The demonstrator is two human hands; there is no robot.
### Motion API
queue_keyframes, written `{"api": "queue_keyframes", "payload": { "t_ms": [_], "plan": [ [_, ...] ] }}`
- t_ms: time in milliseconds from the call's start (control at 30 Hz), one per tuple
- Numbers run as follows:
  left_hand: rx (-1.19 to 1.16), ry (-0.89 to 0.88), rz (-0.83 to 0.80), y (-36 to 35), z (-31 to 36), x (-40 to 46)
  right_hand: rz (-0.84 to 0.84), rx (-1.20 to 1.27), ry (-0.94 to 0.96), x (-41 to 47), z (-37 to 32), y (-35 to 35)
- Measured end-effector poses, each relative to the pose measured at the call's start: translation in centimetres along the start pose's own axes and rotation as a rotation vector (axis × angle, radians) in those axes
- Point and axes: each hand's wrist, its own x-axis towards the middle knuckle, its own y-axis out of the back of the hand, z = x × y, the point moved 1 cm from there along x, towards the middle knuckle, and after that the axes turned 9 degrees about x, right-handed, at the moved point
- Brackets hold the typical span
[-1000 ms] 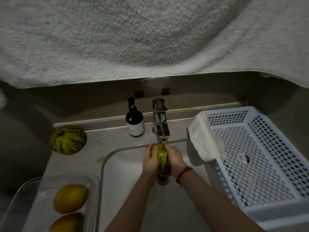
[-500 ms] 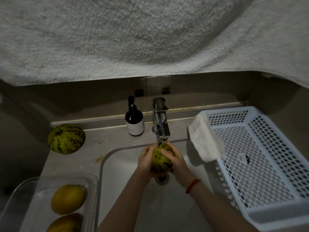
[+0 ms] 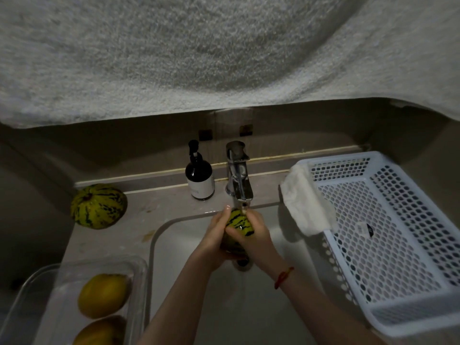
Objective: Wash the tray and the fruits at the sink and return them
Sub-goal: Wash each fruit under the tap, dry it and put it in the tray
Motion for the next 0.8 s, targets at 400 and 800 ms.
{"api": "queue_keyframes", "payload": {
  "t_ms": [400,800],
  "plan": [
    [0.022,0.173,0.205,-1.1,-0.2,1.7,-0.061,0.566,-0.395,1.7,0.5,1.3],
    [0.256,-0.393,0.167,-1.0,-1.1,0.9,0.040,0.276,-0.490,2.4,-0.1,0.0]
  ]
}}
